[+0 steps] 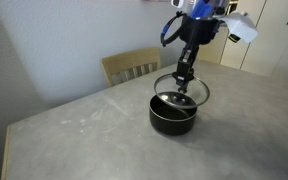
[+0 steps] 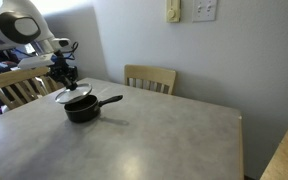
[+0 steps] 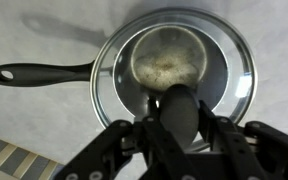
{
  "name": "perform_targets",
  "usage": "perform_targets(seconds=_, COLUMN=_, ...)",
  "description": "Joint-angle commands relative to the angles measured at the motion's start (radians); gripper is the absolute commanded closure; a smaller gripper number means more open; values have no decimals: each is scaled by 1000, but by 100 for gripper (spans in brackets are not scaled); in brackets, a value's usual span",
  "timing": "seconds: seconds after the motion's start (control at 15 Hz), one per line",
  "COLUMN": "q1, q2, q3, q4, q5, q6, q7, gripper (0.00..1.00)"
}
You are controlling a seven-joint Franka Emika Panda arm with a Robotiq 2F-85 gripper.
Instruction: Pick the lid on the table and put it on the pot
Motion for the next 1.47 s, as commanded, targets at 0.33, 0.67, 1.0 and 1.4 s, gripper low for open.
perform_targets(seconds=0.33, q1=-6, q2=75, q3=9, q4=37, q5=11, q6=55, q7=-24, gripper=85)
perform_targets(seconds=0.67, q1=-10, q2=109, q3=8, q4=74, q5=16, q6=72, q7=-39, gripper=85)
perform_targets(seconds=1.0, q1=1, q2=116, q3=-9, q4=96, q5=-1, q6=27, q7=-4, gripper=85)
perform_targets(seconds=1.4, q1=-4, q2=115, q3=-2, q4=102, q5=27, q6=-8, q7=-1, gripper=85)
